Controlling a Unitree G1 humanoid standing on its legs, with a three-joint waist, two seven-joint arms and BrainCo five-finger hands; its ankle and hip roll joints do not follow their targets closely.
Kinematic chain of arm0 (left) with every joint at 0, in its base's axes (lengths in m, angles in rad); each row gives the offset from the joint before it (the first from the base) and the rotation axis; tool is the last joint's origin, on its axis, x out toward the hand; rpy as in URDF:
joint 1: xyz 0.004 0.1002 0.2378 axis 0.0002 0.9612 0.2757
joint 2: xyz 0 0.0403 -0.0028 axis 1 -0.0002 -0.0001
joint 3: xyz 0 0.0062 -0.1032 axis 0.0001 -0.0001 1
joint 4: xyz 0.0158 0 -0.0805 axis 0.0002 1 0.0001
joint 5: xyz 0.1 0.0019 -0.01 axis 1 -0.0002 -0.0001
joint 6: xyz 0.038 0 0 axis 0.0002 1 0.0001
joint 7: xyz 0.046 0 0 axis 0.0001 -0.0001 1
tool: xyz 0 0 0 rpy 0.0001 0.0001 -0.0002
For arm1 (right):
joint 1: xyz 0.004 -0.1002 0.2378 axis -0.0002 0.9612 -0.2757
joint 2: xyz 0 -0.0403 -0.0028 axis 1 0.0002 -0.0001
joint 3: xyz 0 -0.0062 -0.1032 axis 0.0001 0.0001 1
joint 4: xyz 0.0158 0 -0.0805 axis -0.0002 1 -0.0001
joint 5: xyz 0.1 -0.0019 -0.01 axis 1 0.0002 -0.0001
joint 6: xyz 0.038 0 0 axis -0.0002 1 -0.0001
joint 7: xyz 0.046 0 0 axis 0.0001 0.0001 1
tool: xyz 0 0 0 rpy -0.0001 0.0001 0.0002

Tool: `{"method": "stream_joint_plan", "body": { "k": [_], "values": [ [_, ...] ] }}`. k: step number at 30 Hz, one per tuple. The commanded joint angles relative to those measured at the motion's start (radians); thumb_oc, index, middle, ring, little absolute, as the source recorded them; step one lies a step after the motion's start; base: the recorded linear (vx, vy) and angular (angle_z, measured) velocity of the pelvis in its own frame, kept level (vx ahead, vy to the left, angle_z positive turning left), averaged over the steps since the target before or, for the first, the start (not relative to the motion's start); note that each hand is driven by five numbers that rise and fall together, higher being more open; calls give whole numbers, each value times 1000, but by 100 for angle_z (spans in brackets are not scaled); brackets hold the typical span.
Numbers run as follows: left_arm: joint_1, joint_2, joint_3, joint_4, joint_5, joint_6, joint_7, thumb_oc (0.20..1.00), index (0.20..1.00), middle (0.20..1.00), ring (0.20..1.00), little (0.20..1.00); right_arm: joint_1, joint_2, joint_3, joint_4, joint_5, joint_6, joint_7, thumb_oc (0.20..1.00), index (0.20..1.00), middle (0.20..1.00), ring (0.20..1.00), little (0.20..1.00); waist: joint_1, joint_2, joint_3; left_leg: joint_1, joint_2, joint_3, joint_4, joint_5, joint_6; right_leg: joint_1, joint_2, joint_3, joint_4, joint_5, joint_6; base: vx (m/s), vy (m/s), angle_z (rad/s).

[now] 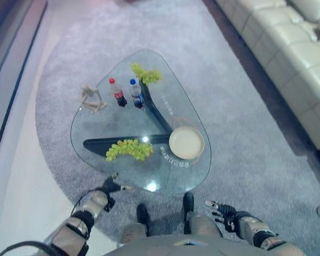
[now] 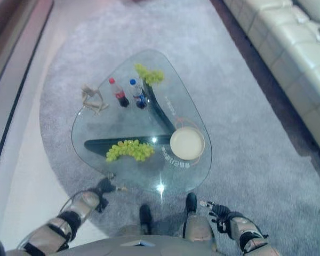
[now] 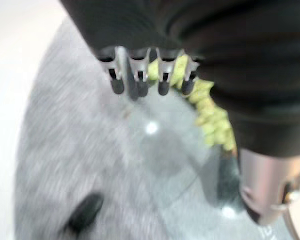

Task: Pick up fruits into the plate

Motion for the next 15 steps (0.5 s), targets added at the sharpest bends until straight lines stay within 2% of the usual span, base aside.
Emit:
{"method": "stream_joint_plan", "body": {
  "k": [1,2,5,9,11,12,14,15],
  "values": [
    [-176,116,-36,9,71,-43,55,1000,1000,1000,1000,1000,-108,-36,25,-28,53,7,41,1000,1000,1000,1000,1000,-13,-14,107,-22,-45,45,56,-110,35,17,-3,64,84,-133,39,-96,29,-12],
    [-228,157,-55,-5,83,-43,64,1000,1000,1000,1000,1000,-132,-51,26,-27,62,7,44,1000,1000,1000,1000,1000,-17,-9,130,-39,-48,38,64,-109,32,3,-1,65,93,-137,35,-85,23,-6],
    [-327,216,-90,-13,125,-27,88,1000,1000,1000,1000,1000,-175,-64,30,-19,96,2,35,1000,1000,1000,1000,1000,-21,-6,164,-67,-50,29,70,-106,28,-24,2,63,102,-141,30,-87,-5,-1],
    [-427,247,-134,7,186,12,114,1000,1000,1000,1000,1000,-216,-62,32,-13,141,-8,21,1000,1000,1000,1000,1000,-26,-6,194,-99,-52,23,77,-104,25,-56,5,61,111,-141,27,-74,-17,0],
    [-472,241,-157,39,229,39,171,1000,1000,1000,1000,1000,-200,-40,37,-16,157,-77,2,1000,1000,1000,1000,1000,-39,0,213,-147,-53,21,95,-101,20,-111,12,71,134,-141,25,-95,38,-1],
    [-478,242,-157,42,234,44,173,1000,1000,1000,1000,1000,-191,-38,36,-21,153,-89,2,1000,1000,1000,1000,1000,-43,0,216,-151,-53,23,97,-102,21,-118,13,73,137,-141,25,-74,64,-3],
    [-522,255,-167,49,283,116,190,1000,1000,1000,1000,1000,-117,-35,33,-105,135,-144,-13,1000,1000,1000,1000,1000,-79,-3,245,-172,-53,34,105,-105,24,-157,18,91,154,-139,28,-78,97,-5],
    [-535,259,-169,55,290,132,191,1000,1000,1000,1000,1000,-103,-37,33,-128,134,-150,-15,1000,1000,1000,1000,1000,-88,-5,253,-175,-53,39,107,-106,25,-165,20,95,158,-139,29,-70,78,-9]
  ]
}}
